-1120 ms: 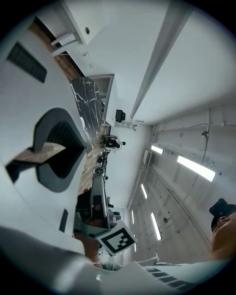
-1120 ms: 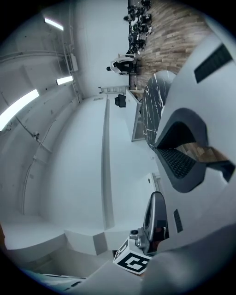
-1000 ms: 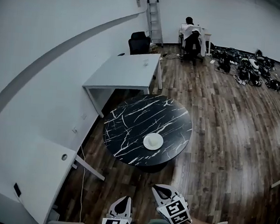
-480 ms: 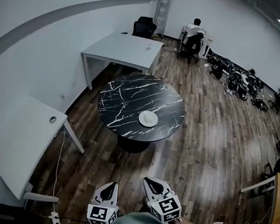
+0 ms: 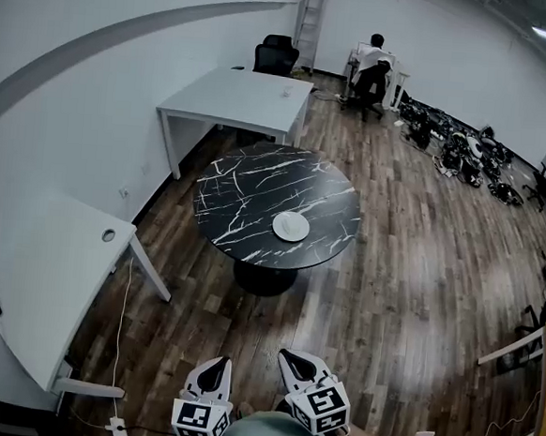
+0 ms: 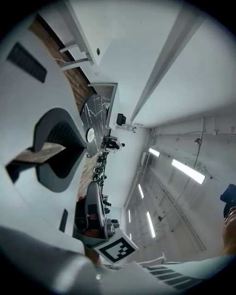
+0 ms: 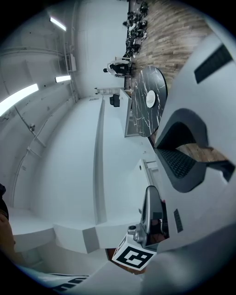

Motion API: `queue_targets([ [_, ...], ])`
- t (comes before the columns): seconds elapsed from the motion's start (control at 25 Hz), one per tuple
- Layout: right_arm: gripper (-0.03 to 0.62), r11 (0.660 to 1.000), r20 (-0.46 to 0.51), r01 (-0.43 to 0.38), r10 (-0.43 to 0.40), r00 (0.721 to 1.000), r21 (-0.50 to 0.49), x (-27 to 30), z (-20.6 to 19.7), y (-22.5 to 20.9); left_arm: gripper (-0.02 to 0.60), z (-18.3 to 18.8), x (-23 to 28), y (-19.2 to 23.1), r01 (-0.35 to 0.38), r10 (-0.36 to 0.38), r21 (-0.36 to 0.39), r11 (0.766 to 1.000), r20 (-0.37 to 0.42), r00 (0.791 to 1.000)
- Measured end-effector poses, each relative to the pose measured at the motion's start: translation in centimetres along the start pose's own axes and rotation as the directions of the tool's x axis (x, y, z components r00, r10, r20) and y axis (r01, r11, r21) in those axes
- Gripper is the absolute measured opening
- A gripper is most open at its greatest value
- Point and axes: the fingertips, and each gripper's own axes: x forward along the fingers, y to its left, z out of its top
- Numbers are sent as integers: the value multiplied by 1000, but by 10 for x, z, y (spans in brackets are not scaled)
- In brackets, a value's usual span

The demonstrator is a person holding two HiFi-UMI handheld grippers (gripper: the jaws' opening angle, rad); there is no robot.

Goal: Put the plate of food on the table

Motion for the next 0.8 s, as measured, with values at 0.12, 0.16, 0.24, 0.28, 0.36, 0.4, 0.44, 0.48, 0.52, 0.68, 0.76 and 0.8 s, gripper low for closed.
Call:
queue_targets([
  [0.12, 8, 1000, 6, 10, -10, 1000, -2, -2, 1, -1, 6, 2, 0, -5, 17, -17, 12, 1000, 0, 1000],
  [0.16, 8, 1000, 6, 15, -15, 1000, -1, -2, 1, -2, 6, 2, 0, -5, 20, -20, 15, 1000, -2, 1000],
  [0.24, 8, 1000, 8, 19, -19, 1000, -1, -2, 2, -2, 6, 2, 0, -3, 18, -18, 14, 1000, -4, 1000],
  [0.28, 8, 1000, 10, 18, -18, 1000, 0, -2, 3, -1, 6, 2, -1, -2, 13, -13, 12, 1000, -5, 1000],
  [0.36, 8, 1000, 12, 14, -14, 1000, -1, -1, 4, 0, 6, 2, -2, 1, 3, -3, 7, 1000, -4, 1000],
  [0.4, 8, 1000, 12, 12, -12, 1000, -2, -1, 5, 1, 6, 2, -3, 1, 1, -1, 6, 1000, -3, 1000],
  [0.44, 8, 1000, 11, 11, -11, 1000, -3, -1, 5, 1, 6, 3, -3, 1, -1, 1, 6, 1000, -2, 1000],
  [0.48, 8, 1000, 10, 10, -10, 1000, -3, 0, 5, 1, 6, 3, -3, 1, -3, 3, 6, 1000, -1, 1000],
  [0.52, 8, 1000, 10, 8, -8, 1000, -5, 0, 5, 0, 6, 4, -3, 1, -5, 5, 5, 1000, 1, 1000],
  [0.68, 8, 1000, 9, 3, -3, 1000, -13, -1, 5, 1, 6, 2, -4, 0, -9, 9, -1, 1000, 5, 1000],
  [0.76, 8, 1000, 8, 3, -3, 1000, -15, -2, 5, 1, 6, 2, -4, -1, -8, 8, -2, 1000, 6, 1000],
  [0.8, 8, 1000, 7, 4, -4, 1000, -15, -2, 4, 1, 6, 2, -5, -2, -7, 7, -3, 1000, 6, 1000],
])
